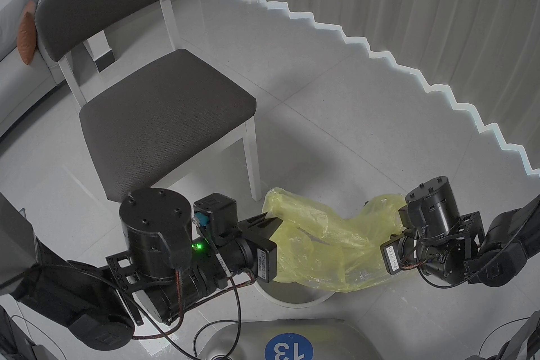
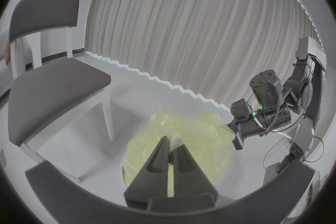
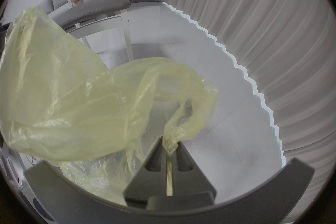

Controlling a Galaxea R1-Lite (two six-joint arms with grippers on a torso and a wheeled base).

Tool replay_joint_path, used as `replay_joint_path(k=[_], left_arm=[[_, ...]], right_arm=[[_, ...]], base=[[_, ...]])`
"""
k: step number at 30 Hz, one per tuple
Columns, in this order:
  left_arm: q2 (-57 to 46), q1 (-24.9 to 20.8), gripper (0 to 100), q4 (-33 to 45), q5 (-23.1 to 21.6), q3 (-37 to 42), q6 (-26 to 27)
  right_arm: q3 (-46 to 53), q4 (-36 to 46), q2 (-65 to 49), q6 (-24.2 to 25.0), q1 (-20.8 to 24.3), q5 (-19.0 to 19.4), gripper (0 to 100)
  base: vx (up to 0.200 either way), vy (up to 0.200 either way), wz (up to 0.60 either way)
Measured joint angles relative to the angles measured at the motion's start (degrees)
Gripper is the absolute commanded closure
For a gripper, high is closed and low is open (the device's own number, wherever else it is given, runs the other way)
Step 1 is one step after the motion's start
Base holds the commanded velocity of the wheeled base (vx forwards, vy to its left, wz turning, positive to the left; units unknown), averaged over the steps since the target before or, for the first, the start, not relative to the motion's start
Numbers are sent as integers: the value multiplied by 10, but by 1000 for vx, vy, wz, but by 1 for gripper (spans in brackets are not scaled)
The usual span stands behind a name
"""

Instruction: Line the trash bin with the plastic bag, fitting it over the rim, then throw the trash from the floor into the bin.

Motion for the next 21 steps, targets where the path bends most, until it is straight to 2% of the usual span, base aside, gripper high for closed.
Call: replay_joint_path(k=[10, 21], left_arm=[[-38, 13, 100, 4, -17, -11, 4], [-50, 28, 100, 2, -17, -18, 4]], right_arm=[[-8, -13, -15, 0, 0, 0, 100], [-27, -13, -24, -1, -2, 0, 100]], base=[[-200, 0, 0], [0, 0, 0]])
